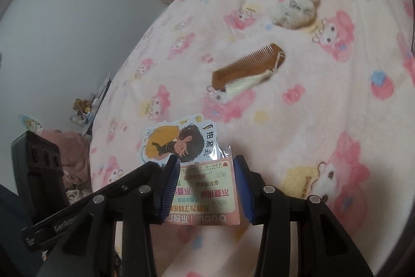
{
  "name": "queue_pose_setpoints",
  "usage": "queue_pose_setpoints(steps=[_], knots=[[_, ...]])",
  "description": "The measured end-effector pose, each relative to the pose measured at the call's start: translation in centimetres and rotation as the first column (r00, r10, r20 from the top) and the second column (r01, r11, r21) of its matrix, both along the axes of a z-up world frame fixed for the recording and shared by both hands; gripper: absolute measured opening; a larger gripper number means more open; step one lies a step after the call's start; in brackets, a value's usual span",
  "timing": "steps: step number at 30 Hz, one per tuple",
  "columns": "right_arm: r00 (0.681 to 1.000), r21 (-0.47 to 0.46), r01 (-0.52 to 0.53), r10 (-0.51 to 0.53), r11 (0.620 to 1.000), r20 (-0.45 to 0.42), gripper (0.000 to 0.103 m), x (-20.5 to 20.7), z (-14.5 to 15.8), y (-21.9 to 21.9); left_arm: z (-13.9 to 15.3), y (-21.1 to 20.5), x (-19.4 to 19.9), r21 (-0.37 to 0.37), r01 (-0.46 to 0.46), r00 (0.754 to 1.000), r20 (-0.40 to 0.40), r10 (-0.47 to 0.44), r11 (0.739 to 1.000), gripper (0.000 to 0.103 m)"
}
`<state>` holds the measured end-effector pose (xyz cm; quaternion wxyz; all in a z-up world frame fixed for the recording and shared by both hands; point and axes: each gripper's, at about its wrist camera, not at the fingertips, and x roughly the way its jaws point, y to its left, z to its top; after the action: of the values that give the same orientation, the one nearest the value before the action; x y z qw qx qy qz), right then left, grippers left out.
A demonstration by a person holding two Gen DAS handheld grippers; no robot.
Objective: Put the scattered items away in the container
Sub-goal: 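Grasp the printed card with the left gripper while the right gripper grasps it too, then carry the printed card and sticker card with both grippers over the black box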
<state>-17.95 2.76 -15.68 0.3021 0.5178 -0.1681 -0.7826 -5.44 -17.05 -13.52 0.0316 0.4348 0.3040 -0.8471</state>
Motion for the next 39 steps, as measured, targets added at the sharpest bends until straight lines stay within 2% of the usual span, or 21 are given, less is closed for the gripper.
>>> queue_pose_setpoints(steps=[3,6,12,19,27,32,35,39], knots=[[0.999,0.009,-0.01,0.01,1.0,-0.043,0.04,1.5,2.0,-0.2,2.5,0.5,1.4,-0.021,-0.001,0.999,-0.039,0.0,1.0,0.028],[0.999,-0.021,-0.011,0.01,1.0,-0.046,0.04,2.8,3.4,0.6,4.5,1.0,2.2,-0.017,0.02,0.997,-0.072,-0.021,1.0,0.028],[0.993,0.008,0.044,-0.043,0.999,-0.11,0.04,4.6,7.0,3.0,7.6,3.6,2.1,-0.011,0.092,0.987,-0.13,-0.092,0.996,0.028],[0.979,0.009,0.116,-0.113,0.993,-0.167,0.04,6.2,10.4,6.4,9.0,6.3,2.3,-0.001,0.155,0.978,-0.144,-0.153,0.988,0.028],[0.963,0.017,0.183,-0.176,0.983,-0.205,0.04,7.8,12.2,9.7,10.3,10.1,1.9,-0.009,0.223,0.962,-0.158,-0.221,0.975,0.03],[0.936,0.01,0.271,-0.261,0.962,-0.238,0.04,8.6,13.8,13.3,11.9,13.8,0.4,0.005,0.283,0.938,-0.208,-0.276,0.959,0.031],[0.911,-0.016,0.317,-0.309,0.948,-0.271,0.04,9.2,15.5,16.4,13.2,16.3,-1.0,0.024,0.343,0.911,-0.252,-0.327,0.939,0.031],[0.86,0.008,0.414,-0.389,0.91,-0.33,0.04,10.0,17.1,20.6,14.7,21.2,-3.6,0.009,0.435,0.862,-0.291,-0.414,0.9,0.031]])
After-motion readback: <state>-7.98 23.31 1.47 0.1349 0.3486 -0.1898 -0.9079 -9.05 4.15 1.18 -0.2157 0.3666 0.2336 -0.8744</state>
